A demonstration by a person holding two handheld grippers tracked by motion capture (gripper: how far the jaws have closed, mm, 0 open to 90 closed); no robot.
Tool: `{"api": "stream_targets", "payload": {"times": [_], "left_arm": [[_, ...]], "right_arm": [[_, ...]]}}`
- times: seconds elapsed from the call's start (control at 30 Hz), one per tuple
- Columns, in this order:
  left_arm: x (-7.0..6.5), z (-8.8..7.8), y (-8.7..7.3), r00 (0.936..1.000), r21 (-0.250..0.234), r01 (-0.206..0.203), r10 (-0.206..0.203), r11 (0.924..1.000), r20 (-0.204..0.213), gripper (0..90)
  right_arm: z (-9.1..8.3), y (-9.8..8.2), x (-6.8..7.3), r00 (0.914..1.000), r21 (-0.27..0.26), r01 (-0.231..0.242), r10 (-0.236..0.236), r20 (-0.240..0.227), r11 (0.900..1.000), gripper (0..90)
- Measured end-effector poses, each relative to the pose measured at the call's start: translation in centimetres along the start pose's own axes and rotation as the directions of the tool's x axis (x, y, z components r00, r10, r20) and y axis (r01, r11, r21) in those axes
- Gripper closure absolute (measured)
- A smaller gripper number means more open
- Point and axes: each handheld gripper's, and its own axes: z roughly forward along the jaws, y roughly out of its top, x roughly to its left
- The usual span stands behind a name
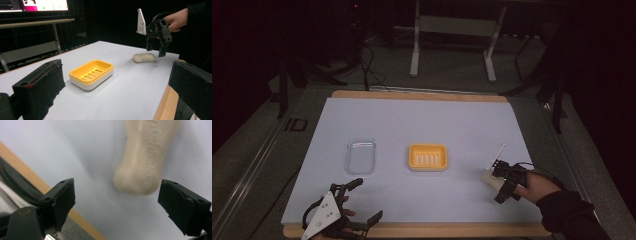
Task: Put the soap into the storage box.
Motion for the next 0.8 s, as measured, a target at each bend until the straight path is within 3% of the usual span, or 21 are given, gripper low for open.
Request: {"api": "stream_targets", "payload": {"times": [0.13, 0.3, 0.37, 0.53, 0.8], "left_arm": [[0.0, 0.0, 0.0, 1.0, 0.001, 0.002, -0.002, 1.0, 0.003, 0.2], [0.0, 0.1, 0.0, 1.0, 0.002, 0.003, -0.003, 1.0, 0.005, 0.1], [0.0, 0.1, 0.0, 1.0, 0.001, 0.005, -0.005, 1.0, 0.007, 0.1], [0.0, 0.1, 0.0, 1.0, 0.007, 0.001, -0.001, 1.0, 0.008, 0.1], [-0.1, 0.1, 0.0, 0.9999, 0.019, -0.006, 0.005, 0.9998, 0.009, 0.1]], "right_arm": [[0.4, 0.1, -0.6, 0.9993, -0.006, -0.034, 0.034, -0.015, 0.999, 14.2], [0.7, 0.2, -1.0, 0.9982, -0.034, -0.046, 0.045, -0.041, 0.998, 14.3], [0.8, 0.2, -1.1, 0.9989, -0.06, -0.035, 0.033, -0.034, 0.998, 14.3], [1.0, 0.3, -1.3, 0.9963, -0.147, -0.033, 0.021, -0.083, 0.989, 14.6], [1.8, 0.5, -1.1, 0.9995, -0.177, 0.022, -0.026, -0.017, 0.984, 16.1]]}}
